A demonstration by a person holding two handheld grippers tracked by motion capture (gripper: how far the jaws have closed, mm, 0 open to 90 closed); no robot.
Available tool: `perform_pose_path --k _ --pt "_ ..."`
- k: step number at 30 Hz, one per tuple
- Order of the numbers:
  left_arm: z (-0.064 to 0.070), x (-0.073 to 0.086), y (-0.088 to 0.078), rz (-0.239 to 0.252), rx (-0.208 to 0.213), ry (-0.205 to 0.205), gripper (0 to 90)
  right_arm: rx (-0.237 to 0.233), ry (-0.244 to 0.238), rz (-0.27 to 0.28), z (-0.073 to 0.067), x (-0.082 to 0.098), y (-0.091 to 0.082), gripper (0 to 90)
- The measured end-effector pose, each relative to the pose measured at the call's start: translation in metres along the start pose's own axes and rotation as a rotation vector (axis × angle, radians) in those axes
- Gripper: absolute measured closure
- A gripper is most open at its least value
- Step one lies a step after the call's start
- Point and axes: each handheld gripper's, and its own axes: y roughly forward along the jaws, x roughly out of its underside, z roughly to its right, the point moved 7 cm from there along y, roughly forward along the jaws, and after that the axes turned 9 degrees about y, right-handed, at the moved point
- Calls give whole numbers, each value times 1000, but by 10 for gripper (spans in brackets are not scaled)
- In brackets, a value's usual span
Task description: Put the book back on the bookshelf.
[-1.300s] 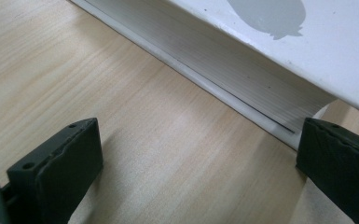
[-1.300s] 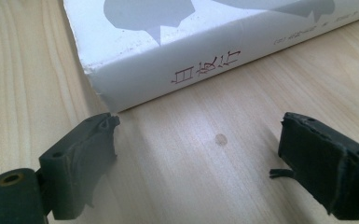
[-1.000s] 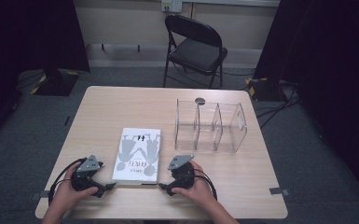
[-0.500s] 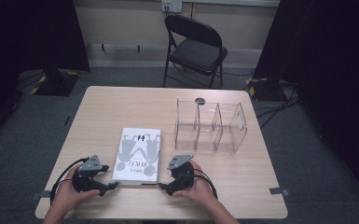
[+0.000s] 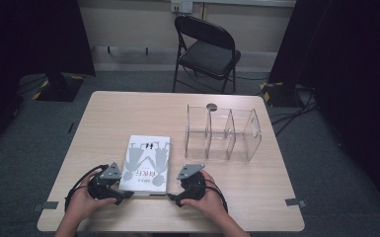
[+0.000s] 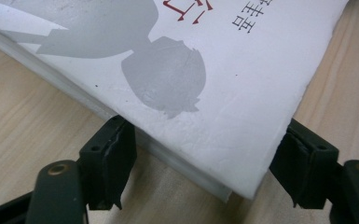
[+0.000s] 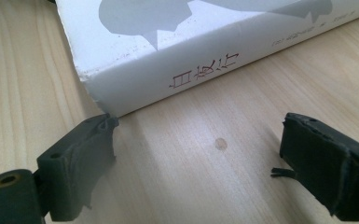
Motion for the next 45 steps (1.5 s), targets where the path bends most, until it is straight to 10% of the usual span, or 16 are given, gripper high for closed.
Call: perform_pose_path --k 45 --pt "2 -14 -15 1 -72 -21 364 -60 -41 51 -26 -26 0 155"
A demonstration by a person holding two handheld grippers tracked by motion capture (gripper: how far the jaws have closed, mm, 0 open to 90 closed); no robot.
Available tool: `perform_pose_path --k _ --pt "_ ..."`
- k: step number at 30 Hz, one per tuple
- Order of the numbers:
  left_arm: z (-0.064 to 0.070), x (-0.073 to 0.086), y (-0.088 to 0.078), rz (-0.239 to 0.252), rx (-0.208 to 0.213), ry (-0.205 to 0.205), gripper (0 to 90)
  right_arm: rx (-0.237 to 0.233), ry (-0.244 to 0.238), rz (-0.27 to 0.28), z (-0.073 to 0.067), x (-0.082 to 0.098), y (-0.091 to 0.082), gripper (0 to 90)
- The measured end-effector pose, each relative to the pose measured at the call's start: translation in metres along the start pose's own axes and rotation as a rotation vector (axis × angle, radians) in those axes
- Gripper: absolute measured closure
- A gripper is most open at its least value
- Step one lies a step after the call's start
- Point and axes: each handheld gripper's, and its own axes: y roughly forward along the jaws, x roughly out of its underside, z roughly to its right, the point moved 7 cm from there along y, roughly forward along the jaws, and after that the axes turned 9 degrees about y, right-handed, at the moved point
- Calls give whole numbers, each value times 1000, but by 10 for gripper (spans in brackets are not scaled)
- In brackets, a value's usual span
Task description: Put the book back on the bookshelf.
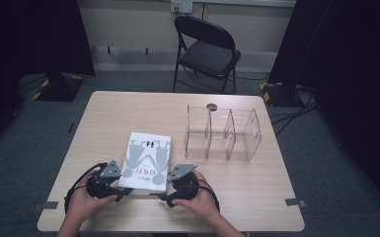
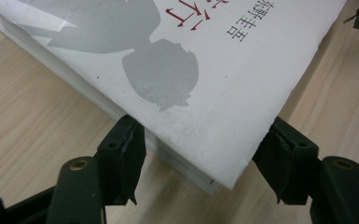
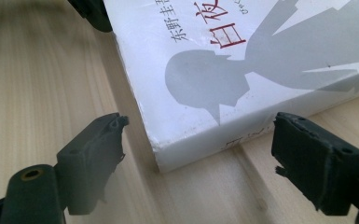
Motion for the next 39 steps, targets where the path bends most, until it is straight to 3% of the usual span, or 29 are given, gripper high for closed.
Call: perform_pose_path --k 4,5,6,9,17,18,25,33,39 --pt "0 -4 -2 13 -5 -7 378 23 -5 22 3 -5 -6 155" --pt "-1 -4 -3 1 -3 8 379 17 10 26 3 -7 -8 155" --pt "0 -6 -2 20 -10 -12 380 16 19 31 3 -8 -8 155" --pt "-1 -6 -5 0 -14 5 382 23 4 38 2 -13 -9 155" --pt "-1 -9 -7 -3 -19 2 386 19 -6 38 -2 -23 0 154" --pt "0 -11 -7 9 -19 -16 386 21 -7 44 -2 -24 0 155" --pt "-1 -14 -10 -6 -23 -2 387 9 -17 42 -5 -25 5 153" --pt "-1 -17 -11 6 -31 -10 388 17 -10 57 -6 -27 8 158" --pt "-1 -18 -12 5 -32 -6 389 35 -32 59 -8 -31 12 155"
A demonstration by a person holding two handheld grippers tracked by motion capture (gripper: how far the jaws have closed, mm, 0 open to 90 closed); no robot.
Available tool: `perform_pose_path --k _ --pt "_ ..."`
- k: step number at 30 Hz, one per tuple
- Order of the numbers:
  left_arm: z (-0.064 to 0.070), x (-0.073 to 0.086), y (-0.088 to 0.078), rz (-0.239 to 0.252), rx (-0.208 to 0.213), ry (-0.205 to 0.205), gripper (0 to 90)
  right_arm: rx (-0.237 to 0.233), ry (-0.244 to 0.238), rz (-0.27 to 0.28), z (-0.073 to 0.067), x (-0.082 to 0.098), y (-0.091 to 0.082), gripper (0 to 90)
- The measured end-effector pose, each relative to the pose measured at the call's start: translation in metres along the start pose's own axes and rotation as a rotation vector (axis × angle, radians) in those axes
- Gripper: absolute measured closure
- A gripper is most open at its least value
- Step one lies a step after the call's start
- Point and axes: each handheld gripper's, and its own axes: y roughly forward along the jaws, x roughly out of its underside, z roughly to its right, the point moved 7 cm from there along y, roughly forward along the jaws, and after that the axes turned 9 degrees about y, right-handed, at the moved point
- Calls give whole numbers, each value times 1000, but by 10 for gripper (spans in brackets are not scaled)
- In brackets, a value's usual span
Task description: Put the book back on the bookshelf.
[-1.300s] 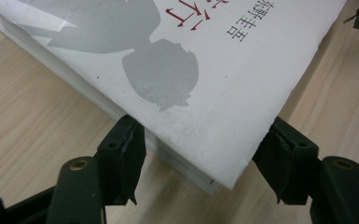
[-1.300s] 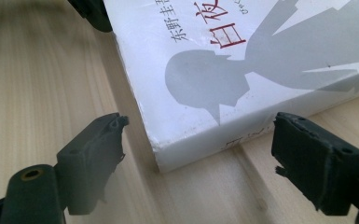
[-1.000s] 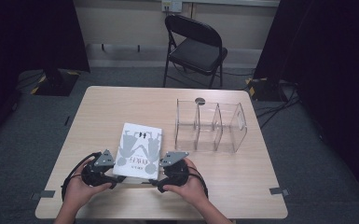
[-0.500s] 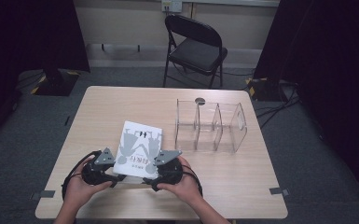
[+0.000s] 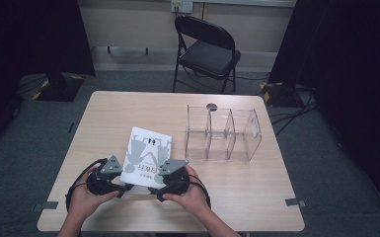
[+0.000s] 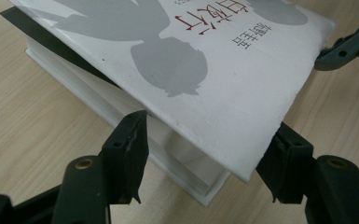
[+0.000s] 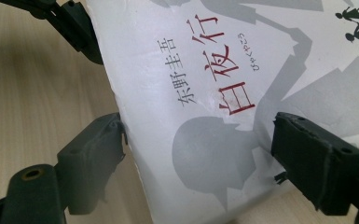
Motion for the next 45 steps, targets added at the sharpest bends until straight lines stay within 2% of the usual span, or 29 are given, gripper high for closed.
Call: perform_pose_path --k 5,6,7,9,10,18,19,28,33,39,45 --pt "0 -1 0 2 -4 -2 389 12 -3 2 -1 0 1 151" --pt "1 -1 1 10 -5 -14 389 10 -6 5 -1 0 2 147" --pt "0 -1 0 1 -1 -1 389 14 -15 4 -1 -1 2 148" --pt "1 -3 -1 10 -7 -12 390 23 -24 8 -2 -1 3 132" --pt "0 -3 -1 3 -6 -3 390 28 -28 7 -3 -1 4 131" --pt "1 -6 1 3 -23 -7 391 69 -65 23 -2 -4 9 117" --pt "2 -8 3 2 -27 -11 391 88 -74 30 0 -3 11 107" --pt "2 -15 10 4 -44 -33 392 137 -99 47 8 -2 13 104" --pt "0 -21 18 11 -39 -41 412 181 -104 47 20 0 13 103" --pt "-3 -27 24 22 -43 -44 418 204 -128 40 30 -1 13 104" --pt "-4 -30 23 23 -45 -29 421 202 -140 48 33 -3 15 105"
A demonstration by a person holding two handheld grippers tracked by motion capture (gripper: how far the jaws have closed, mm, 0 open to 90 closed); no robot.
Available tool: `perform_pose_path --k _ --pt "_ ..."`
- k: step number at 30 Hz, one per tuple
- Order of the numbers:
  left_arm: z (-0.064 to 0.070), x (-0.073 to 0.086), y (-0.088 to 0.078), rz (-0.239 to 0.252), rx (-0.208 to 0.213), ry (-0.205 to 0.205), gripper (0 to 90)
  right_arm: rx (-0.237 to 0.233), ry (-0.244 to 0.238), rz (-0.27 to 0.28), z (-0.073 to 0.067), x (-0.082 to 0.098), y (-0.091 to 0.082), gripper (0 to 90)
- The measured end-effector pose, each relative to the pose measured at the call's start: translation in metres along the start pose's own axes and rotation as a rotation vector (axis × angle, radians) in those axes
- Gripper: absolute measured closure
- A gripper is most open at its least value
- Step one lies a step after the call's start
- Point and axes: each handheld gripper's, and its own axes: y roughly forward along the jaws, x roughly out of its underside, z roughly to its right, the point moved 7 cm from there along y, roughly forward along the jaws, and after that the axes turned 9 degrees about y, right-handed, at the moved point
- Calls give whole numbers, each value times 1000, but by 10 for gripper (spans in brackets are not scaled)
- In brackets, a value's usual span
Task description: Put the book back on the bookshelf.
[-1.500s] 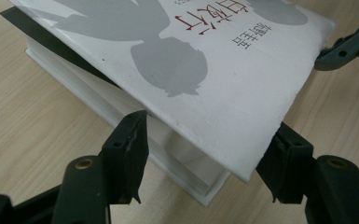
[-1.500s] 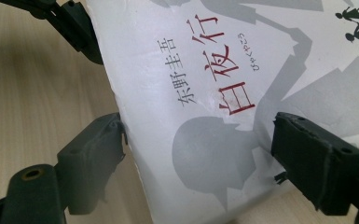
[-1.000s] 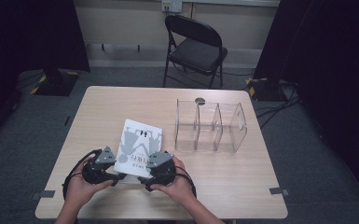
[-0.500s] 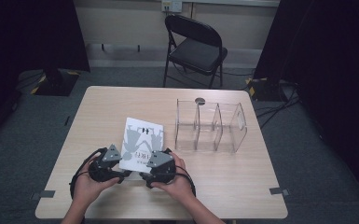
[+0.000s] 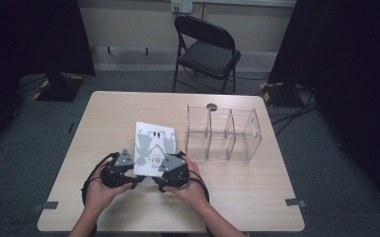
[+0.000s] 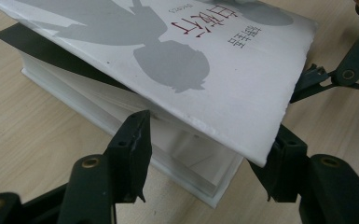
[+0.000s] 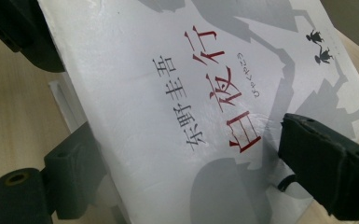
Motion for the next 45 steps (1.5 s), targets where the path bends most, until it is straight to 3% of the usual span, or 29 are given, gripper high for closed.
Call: perform_pose_path --k 10,18,23,26,28,30,32,33,35,36,37,40,42,44,45 --pt "0 1 0 2 -2 -6 421 0 8 1 -2 -2 0 103" --pt "0 0 0 0 -2 -4 422 59 -28 17 -4 -1 5 98" --pt "1 -1 1 10 -4 -19 422 78 -50 31 -3 0 4 172" --pt "3 -2 2 -11 -27 31 405 96 -103 34 -5 0 -1 256" --pt "2 0 5 -29 -44 70 329 92 -142 24 -6 0 -2 284" --pt "3 2 8 -15 -33 55 298 93 -139 18 -6 -2 -6 335" --pt "1 4 5 -13 -28 86 279 105 -154 24 -6 -4 -9 379" --pt "2 3 6 20 -18 60 266 112 -162 24 -6 -5 -11 399" --pt "0 4 2 35 -12 73 260 117 -164 24 -4 -6 -13 426" --pt "1 4 1 49 1 54 258 122 -164 18 -3 -6 -14 439" --pt "-1 6 0 36 10 71 244 125 -167 14 -2 -8 -15 455" --pt "-1 12 -2 32 40 73 234 129 -158 7 1 -11 -19 486" --pt "-4 17 -1 18 31 68 213 127 -145 3 4 -14 -22 509" --pt "-4 18 0 38 36 42 186 136 -143 -6 8 -17 -25 527" --pt "-5 20 0 32 35 55 187 129 -138 -9 9 -18 -26 530"
